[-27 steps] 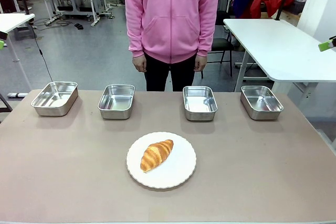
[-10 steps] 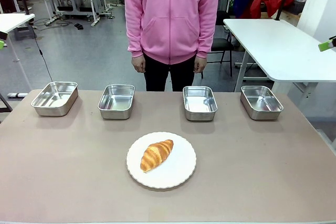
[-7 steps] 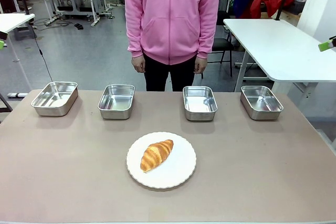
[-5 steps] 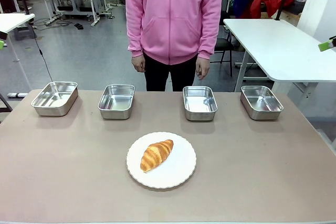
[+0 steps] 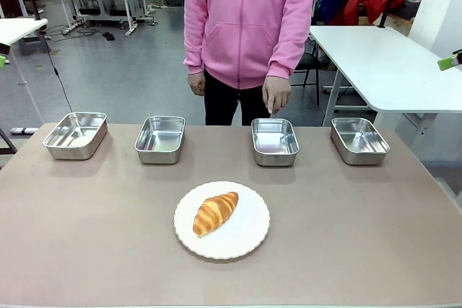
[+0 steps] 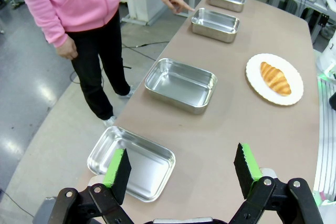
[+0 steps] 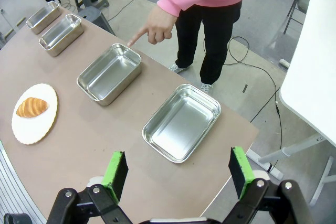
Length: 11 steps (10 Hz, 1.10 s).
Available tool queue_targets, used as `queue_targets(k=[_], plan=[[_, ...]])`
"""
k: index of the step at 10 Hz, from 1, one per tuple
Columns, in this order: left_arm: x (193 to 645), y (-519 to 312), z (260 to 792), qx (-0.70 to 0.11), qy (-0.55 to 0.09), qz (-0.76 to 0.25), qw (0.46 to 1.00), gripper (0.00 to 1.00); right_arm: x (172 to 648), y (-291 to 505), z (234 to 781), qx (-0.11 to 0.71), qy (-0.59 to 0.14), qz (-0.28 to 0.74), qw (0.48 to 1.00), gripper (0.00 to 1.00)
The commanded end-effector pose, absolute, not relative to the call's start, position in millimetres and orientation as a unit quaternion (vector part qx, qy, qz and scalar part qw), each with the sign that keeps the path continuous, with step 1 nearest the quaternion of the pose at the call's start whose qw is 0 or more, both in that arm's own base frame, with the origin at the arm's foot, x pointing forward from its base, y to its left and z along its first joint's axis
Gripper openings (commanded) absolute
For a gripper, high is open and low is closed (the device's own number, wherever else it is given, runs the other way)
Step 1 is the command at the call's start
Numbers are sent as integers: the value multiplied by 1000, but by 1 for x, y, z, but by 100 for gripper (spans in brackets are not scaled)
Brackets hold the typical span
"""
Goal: Place the bread in the container.
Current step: Place the Butter Roll into the Airtight Container indicated by the human.
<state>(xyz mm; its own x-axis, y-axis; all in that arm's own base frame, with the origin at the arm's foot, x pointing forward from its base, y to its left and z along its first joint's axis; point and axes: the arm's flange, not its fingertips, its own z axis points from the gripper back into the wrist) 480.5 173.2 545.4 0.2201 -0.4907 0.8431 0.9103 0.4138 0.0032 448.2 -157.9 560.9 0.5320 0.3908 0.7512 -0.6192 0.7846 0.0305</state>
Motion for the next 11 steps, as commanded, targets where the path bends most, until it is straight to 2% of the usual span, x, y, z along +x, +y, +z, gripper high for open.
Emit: queue_targets(k=[1, 11], plan=[[481, 173, 548, -257, -404, -478, 737, 100, 449, -157, 561, 152, -389, 293, 860, 100], [481, 173, 548, -257, -404, -478, 737, 100, 449, -157, 561, 152, -389, 293, 860, 100]])
